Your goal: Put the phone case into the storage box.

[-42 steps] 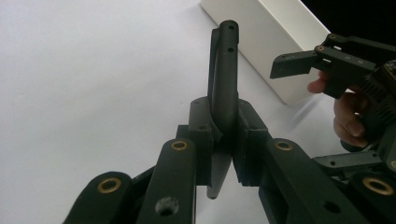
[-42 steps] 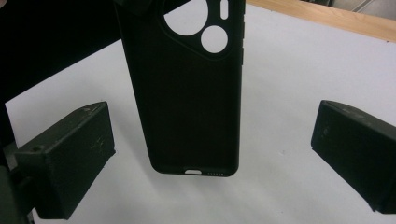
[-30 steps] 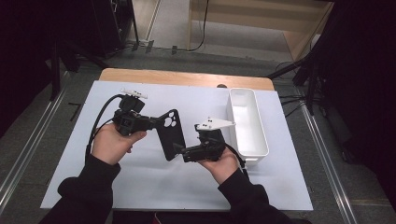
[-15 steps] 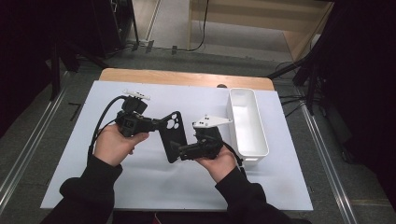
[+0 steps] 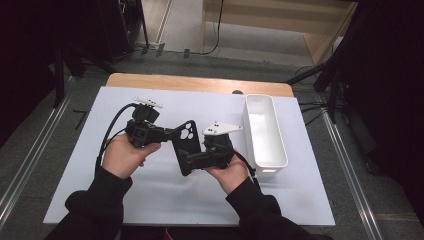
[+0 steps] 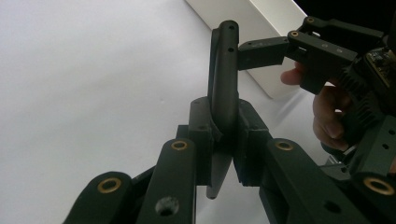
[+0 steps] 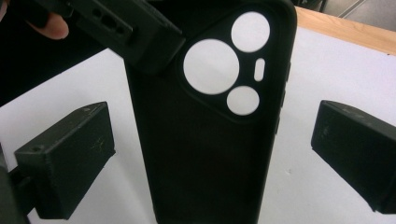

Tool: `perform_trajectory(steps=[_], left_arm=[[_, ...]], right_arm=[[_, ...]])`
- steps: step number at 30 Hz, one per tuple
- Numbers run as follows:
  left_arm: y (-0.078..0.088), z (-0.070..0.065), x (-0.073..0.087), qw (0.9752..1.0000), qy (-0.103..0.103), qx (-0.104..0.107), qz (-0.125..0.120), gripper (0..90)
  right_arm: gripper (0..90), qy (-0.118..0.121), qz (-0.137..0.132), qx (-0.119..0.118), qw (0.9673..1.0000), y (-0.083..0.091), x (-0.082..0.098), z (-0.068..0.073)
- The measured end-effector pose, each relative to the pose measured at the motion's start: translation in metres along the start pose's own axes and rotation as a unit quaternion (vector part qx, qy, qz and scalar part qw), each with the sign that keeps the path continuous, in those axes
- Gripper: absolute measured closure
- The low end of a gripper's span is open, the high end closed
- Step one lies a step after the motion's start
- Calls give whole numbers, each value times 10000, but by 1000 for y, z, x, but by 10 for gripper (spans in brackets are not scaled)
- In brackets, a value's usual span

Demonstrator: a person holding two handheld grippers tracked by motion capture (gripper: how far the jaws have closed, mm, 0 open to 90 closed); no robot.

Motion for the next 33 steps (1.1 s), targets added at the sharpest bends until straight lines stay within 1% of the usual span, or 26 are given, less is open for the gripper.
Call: perform_trajectory(steps=[7, 8, 12, 17, 19, 21, 22, 24, 25, 30, 33], left_arm=[[-4, -3, 0, 10000, -2, 66, 9, 789], [-5, -4, 0, 10000, -23, 70, 40, 788], [-6, -7, 0, 9999, -24, 97, 19, 788], [-6, -8, -1, 9999, -20, 114, 9, 788], [-6, -8, 0, 9999, -52, 123, 18, 788], [-6, -9, 0, 9999, -48, 155, 12, 788], [-6, -9, 0, 9999, -45, 157, 6, 788], [-6, -9, -1, 9999, -43, 160, 0, 787], [-6, -9, -1, 9999, -44, 144, -2, 787], [-5, -7, 0, 9999, -19, 163, -4, 785], [-5, -8, -1, 9998, -49, 172, -23, 785]], right_arm=[[0, -58, -3, -8, 10000, -5, -3, 0], [0, -86, -2, -16, 10000, -7, -3, 1], [0, -120, 4, -10, 9999, -10, -4, 1], [0, -100, 0, -3, 9999, -12, -6, 2], [0, -99, -27, 35, 9999, -14, -7, 2], [1, -94, 12, 72, 9999, -17, -7, 1], [41, -96, -7, 59, 9999, -18, -7, 1], [67, -103, -35, 54, 9999, -18, -7, 1], [100, -90, -48, 29, 9999, -18, -7, 1], [118, -31, -54, 22, 10000, -17, -7, 2], [121, -15, -26, 8, 10000, -16, -8, 2]])
Point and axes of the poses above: each handheld gripper's, and its own axes: y roughly backward along the jaws, x roughly out of its underside, z roughly to its left, the point moved 7 cm from there along -y, roughly forward along the jaws, and after that the axes turned 13 degrees about z, right-handed, at the moved point
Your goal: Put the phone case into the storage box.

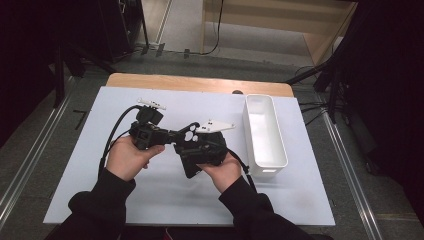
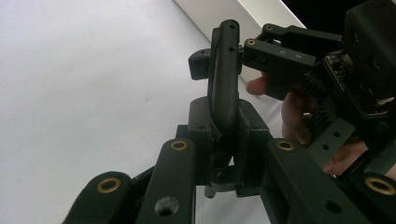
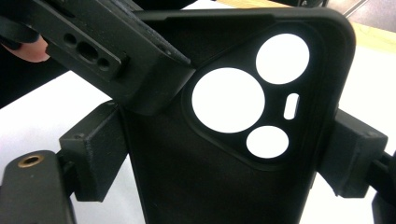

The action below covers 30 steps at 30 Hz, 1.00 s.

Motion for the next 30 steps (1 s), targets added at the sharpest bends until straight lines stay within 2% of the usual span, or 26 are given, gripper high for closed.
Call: perform_trajectory(steps=[3, 8, 9, 12, 15, 16, 20, 30], left_arm=[[1, -1, 0, 10000, 7, 3, -27, 779], [5, -1, -2, 9999, -21, 26, -117, 710], [7, -1, -2, 9999, 16, 7, -139, 672], [12, 0, -3, 9998, 32, -2, -218, 638], [15, 2, -4, 9997, 31, 86, -243, 505], [16, 2, -5, 9995, 59, 103, -302, 505], [19, 4, -6, 9991, 48, 132, -394, 407], [32, 10, -6, 9984, 120, 94, -542, 353]], right_arm=[[123, 30, -13, 12, 10000, 1, -1, 0], [124, 12, -1, -62, 10000, 2, -1, 1], [124, 24, 18, -70, 10000, 2, -1, 1], [124, 39, 32, -71, 10000, 2, 0, 0], [124, 40, 75, -118, 9999, 2, 1, 1], [124, 40, 75, -118, 9999, 2, 1, 1], [124, 35, 115, -142, 9998, 1, 2, 1], [124, 74, 210, -177, 9996, 2, 7, 4]])
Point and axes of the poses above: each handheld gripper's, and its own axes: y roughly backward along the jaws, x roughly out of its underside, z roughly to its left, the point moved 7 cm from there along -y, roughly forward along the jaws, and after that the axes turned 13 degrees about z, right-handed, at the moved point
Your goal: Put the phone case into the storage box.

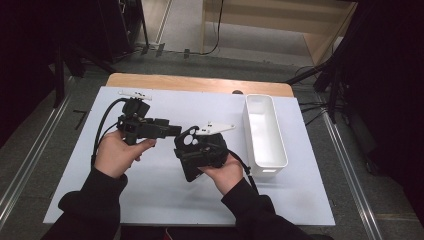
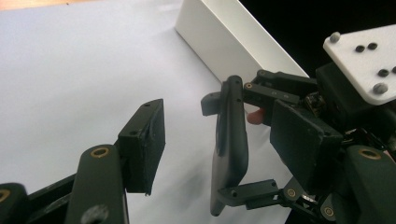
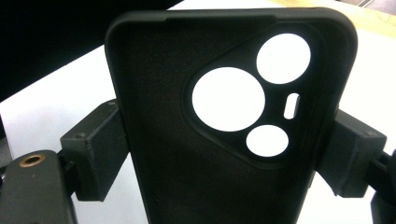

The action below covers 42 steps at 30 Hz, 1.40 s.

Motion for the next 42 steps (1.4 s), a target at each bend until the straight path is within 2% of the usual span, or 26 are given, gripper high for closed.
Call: perform_trajectory(steps=[3, 4, 9, 11, 15, 21, 29, 31, 34, 37, 42], left_arm=[[5, 3, 0, 10000, 0, -21, -73, 351], [5, 5, 0, 9999, 8, -99, -70, 350], [10, 13, 0, 9997, 57, -191, -146, 350], [10, 17, 0, 9995, 53, -250, -181, 304], [4, 23, 3, 9993, -34, -361, -120, 304], [-8, 30, 8, 9997, -46, -228, 17, 304], [-21, 37, 15, 9993, -305, -228, -15, 303], [-25, 36, 17, 9987, -405, -307, -45, 303], [-30, 36, 22, 9981, -505, -340, 38, 303], [-34, 34, 27, 9982, -546, -256, -20, 302], [-40, 35, 38, 9975, -671, -241, -13, 272]], right_arm=[[124, 31, 15, 3, 10000, 0, 2, 0], [124, 25, 30, -10, 10000, 0, 2, 1], [124, 32, 72, -80, 9999, 1, 4, 3], [124, 26, 77, -103, 9999, 1, 4, 4], [124, 40, 73, -96, 9999, 4, 4, 3], [124, 43, 38, -96, 9999, 8, 2, 0], [124, 70, -20, -134, 9999, 14, 0, -3], [124, 72, -30, -159, 9998, 15, 0, -4], [124, 80, -36, -144, 9999, 17, -1, -4], [124, 84, -27, -173, 9998, 18, -1, -5], [124, 99, -38, -205, 9997, 20, -1, -6]])
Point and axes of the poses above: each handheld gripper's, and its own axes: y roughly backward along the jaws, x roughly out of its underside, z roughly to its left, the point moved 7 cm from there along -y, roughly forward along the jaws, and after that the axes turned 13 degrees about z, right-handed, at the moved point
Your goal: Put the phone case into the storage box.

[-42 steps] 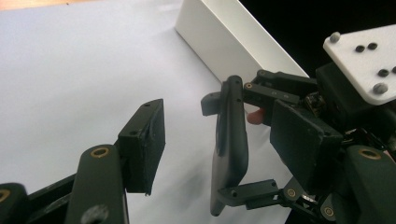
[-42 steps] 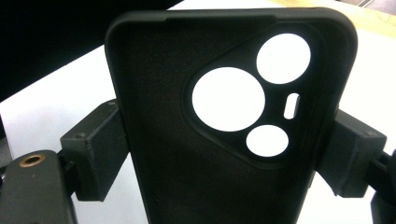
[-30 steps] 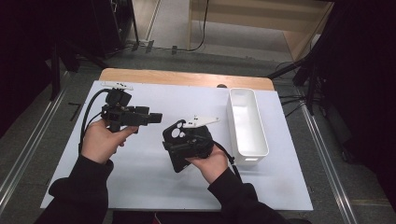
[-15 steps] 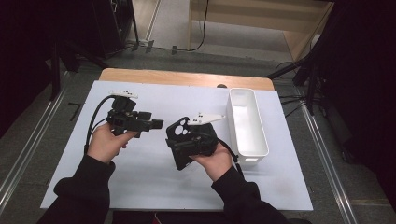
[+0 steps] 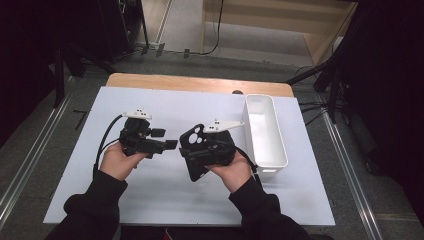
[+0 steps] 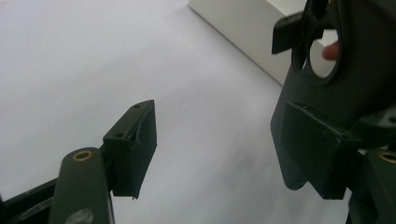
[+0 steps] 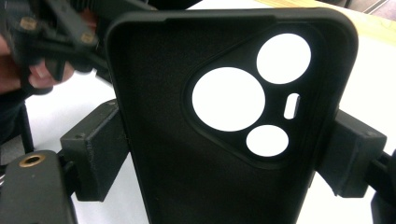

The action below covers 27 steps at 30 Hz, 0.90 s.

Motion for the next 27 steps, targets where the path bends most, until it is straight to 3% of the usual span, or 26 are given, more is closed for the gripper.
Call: perform_trajectory(steps=[6, 12, 27], left_arm=[[-2, -2, 10, 9997, -142, 156, -118, 272], [-3, -4, 22, 9993, -345, 92, -135, 272], [-6, -3, 54, 9992, -313, 190, -167, 272]], right_arm=[[124, 66, -45, -140, 9999, 1, -1, 2], [124, 104, -30, -201, 9997, 2, -1, 3], [124, 152, -87, -318, 9993, 13, -4, -3]])
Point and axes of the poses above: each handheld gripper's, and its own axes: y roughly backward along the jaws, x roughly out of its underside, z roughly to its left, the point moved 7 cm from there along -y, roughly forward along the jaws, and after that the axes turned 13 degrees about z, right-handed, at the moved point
